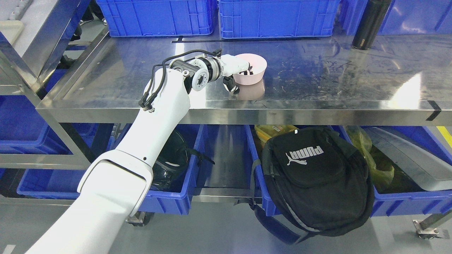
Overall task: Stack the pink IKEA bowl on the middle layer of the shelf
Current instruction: 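Grasp the pink bowl rim with the left hand and lift it, then hold the pink bowl in the left hand while the robot drives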
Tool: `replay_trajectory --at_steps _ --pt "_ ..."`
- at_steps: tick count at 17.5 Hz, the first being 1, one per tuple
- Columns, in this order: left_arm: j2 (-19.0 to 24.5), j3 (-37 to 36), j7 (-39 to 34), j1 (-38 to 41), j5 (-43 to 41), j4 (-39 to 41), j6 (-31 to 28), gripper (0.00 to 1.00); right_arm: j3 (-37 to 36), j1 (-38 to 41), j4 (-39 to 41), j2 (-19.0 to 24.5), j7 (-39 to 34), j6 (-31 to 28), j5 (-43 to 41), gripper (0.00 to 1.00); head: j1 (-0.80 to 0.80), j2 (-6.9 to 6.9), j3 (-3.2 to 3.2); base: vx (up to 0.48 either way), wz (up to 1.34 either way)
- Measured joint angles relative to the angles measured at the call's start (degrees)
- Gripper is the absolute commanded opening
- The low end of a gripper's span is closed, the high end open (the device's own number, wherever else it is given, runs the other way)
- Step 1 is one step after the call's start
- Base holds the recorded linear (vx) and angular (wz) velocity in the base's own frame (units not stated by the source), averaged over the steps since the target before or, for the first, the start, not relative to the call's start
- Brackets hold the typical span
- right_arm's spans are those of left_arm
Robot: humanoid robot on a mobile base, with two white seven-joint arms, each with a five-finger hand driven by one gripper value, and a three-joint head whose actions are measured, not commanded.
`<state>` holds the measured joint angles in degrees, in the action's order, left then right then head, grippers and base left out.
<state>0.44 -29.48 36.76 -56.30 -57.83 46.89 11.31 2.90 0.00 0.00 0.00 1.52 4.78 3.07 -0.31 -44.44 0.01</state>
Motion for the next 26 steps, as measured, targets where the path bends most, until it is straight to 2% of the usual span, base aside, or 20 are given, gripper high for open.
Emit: replay_trajectory --at_steps 2,5,8,11,13,17,23,26 --pt "-0.1 -0.1 -0.2 -0.1 0.2 -0.5 0.3 0.15 0.0 0.0 0.0 0.0 0.0 0.0 0.0 1.00 0.00 0.00 0.00 0.000 0.00" --pt "-0.2 -0.1 -0.3 -0.4 1.4 -1.2 0.9 0.03 0.0 0.0 0.0 0.0 0.0 0.0 0.0 1.00 0.00 0.00 0.00 0.000 0.00" --pt "-0.3 0.7 0.2 -0.5 2.7 -1.5 1.5 0.00 0.0 0.0 0.0 0.0 0.0 0.0 0.0 1.00 0.00 0.00 0.00 0.000 0.00" --pt "-0.3 3.4 0.7 -0.4 3.6 -1.1 7.5 0.00 0.0 0.0 0.0 0.0 0.0 0.0 0.0 1.00 0.00 0.00 0.00 0.000 0.00" --pt "-0.3 5.6 0.6 0.0 4.0 0.2 9.3 0.00 0.0 0.0 0.0 0.0 0.0 0.0 0.0 1.00 0.00 0.00 0.00 0.000 0.00" --pt "-0.4 10.6 3.6 1.9 6.0 5.7 17.2 0.00 0.0 0.0 0.0 0.0 0.0 0.0 0.0 1.00 0.00 0.00 0.00 0.000 0.00" --pt "-0.4 15.5 5.0 7.2 11.0 17.4 23.1 0.01 0.0 0.0 0.0 0.0 0.1 0.0 0.0 1.00 0.00 0.03 0.00 0.012 -0.03" --pt "-0.4 16.8 5.9 10.4 15.1 22.7 29.2 0.01 0.0 0.0 0.0 0.0 0.0 0.0 0.0 1.00 0.00 0.04 0.00 0.040 -0.03"
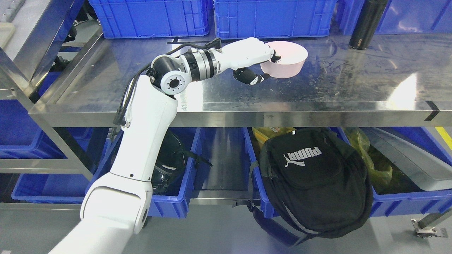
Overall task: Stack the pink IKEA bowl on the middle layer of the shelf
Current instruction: 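Hold the pink bowl in the left hand while the robot drives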
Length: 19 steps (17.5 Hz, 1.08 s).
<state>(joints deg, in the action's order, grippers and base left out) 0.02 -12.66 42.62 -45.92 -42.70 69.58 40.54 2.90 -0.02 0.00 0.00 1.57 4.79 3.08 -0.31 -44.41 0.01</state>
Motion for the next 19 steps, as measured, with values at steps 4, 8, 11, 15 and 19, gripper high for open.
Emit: replay_trajectory --at_steps 4,8,11,15,19 --pt "0.0 1.7 0.6 3.5 3.2 5.6 3.7 0.01 0.0 0.0 0.0 0.0 0.2 0.0 0.0 1.00 0.00 0.00 0.00 0.006 0.03" --pt "0.0 3.1 0.7 6.9 4.6 9.8 4.4 0.02 0.0 0.0 0.0 0.0 0.2 0.0 0.0 1.00 0.00 -0.01 0.00 -0.008 0.37" --pt "0.0 3.7 0.8 8.6 5.2 12.2 4.4 0.02 0.0 0.0 0.0 0.0 0.1 0.0 0.0 1.00 0.00 -0.01 0.00 0.014 0.88" --pt "0.0 3.8 0.8 10.1 6.0 14.7 4.4 0.02 0.0 0.0 0.0 0.0 0.0 0.1 0.0 1.00 0.00 -0.03 0.00 0.049 1.29" --pt "0.0 3.8 1.5 10.9 6.4 16.2 4.4 0.02 0.0 0.0 0.0 0.0 -0.1 0.2 0.0 1.00 0.00 -0.05 0.00 0.049 1.56"
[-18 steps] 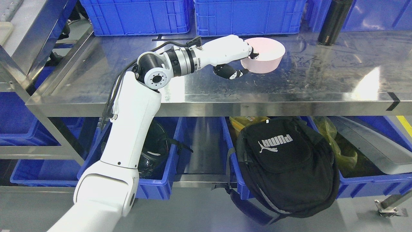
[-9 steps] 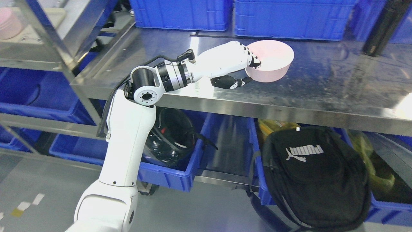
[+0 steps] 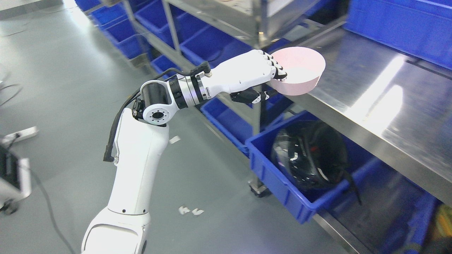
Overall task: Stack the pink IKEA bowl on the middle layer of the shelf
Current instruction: 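Hold the pink bowl in the left hand while the robot drives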
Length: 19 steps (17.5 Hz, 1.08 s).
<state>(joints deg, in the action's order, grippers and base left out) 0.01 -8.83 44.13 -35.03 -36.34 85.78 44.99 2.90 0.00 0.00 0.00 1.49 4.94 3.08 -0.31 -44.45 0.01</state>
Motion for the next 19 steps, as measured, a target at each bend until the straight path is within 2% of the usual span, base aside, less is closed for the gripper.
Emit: replay_trajectory --at_steps 8,19 --pt "0.0 0.1 0.2 0.6 1.4 1.9 0.0 0.01 0.0 0.0 0.0 0.0 -0.2 -0.1 0.0 1.00 0.00 0.00 0.00 0.055 1.16" --pt "0.0 1.4 1.4 1.8 2.0 3.1 0.0 0.01 0.0 0.0 0.0 0.0 0.0 -0.2 0.0 1.00 0.00 -0.01 0.00 0.117 0.24"
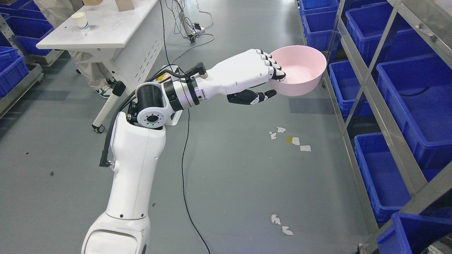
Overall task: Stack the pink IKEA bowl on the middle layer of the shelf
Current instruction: 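Hold the pink bowl in the left hand while the robot drives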
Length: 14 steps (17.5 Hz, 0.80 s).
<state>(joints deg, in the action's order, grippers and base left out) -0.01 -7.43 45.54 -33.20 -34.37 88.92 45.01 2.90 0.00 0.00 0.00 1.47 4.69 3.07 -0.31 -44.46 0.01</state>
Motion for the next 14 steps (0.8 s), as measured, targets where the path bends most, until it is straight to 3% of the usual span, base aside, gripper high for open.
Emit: replay_trajectory --at_steps 14 --pt "0.0 -0.1 -0.4 1.4 0.0 0.4 0.0 0.01 0.0 0.0 0.0 0.0 0.0 0.0 0.0 1.00 0.00 0.00 0.00 0.179 0.04"
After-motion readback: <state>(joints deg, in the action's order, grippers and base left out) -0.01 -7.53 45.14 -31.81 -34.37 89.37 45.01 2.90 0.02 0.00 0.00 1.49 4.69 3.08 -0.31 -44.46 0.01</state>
